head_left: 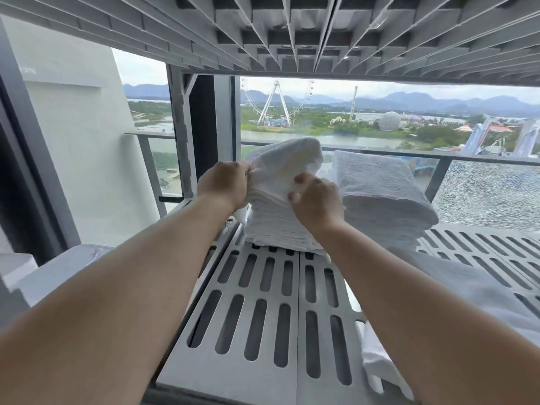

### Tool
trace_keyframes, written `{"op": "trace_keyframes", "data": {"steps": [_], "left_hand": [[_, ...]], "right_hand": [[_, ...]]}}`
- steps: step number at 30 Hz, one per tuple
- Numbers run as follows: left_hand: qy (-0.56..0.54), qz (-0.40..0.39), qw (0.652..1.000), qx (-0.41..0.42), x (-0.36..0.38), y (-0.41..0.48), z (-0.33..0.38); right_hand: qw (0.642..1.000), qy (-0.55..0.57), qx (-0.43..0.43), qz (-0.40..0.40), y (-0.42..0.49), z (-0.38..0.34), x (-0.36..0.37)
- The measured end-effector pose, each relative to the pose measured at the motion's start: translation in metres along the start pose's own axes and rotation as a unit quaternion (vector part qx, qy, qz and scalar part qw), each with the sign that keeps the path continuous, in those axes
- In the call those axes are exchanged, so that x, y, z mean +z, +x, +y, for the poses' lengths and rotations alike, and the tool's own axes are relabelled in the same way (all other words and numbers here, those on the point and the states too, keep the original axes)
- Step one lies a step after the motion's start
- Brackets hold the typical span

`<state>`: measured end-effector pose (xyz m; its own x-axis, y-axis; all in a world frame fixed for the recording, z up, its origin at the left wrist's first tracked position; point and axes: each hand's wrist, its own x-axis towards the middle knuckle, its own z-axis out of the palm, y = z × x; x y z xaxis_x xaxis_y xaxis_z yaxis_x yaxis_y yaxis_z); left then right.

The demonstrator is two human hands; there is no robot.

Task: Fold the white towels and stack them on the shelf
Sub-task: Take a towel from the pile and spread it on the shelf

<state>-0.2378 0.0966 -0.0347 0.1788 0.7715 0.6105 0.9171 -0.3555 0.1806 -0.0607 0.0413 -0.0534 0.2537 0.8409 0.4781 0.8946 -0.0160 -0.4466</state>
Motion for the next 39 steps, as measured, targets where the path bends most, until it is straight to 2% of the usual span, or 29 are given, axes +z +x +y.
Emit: {"op": "trace_keyframes", "data": {"steps": [7, 14, 17, 34, 39], "left_hand": [[0.025, 0.068, 0.997, -0.002, -0.017, -0.015, 0.001], [0.026, 0.164, 0.986, -0.006, -0.048, -0.041, -0.011], [0.03, 0.176, 0.984, -0.025, -0.056, -0.055, -0.015], [0.024, 0.182, 0.982, -0.052, -0.103, -0.137, 0.021], [0.054, 0.126, 0.989, -0.05, -0.114, -0.179, 0.047]], "right_hand": [[0.995, 0.049, -0.017, 0.084, -0.008, -0.004, 0.002], [0.98, 0.062, -0.078, 0.172, -0.037, -0.028, -0.011], [0.974, 0.053, -0.099, 0.199, -0.057, -0.031, -0.019], [0.973, 0.046, -0.121, 0.191, -0.145, -0.009, -0.064], [0.98, 0.043, -0.099, 0.168, -0.191, 0.015, -0.079]]}}
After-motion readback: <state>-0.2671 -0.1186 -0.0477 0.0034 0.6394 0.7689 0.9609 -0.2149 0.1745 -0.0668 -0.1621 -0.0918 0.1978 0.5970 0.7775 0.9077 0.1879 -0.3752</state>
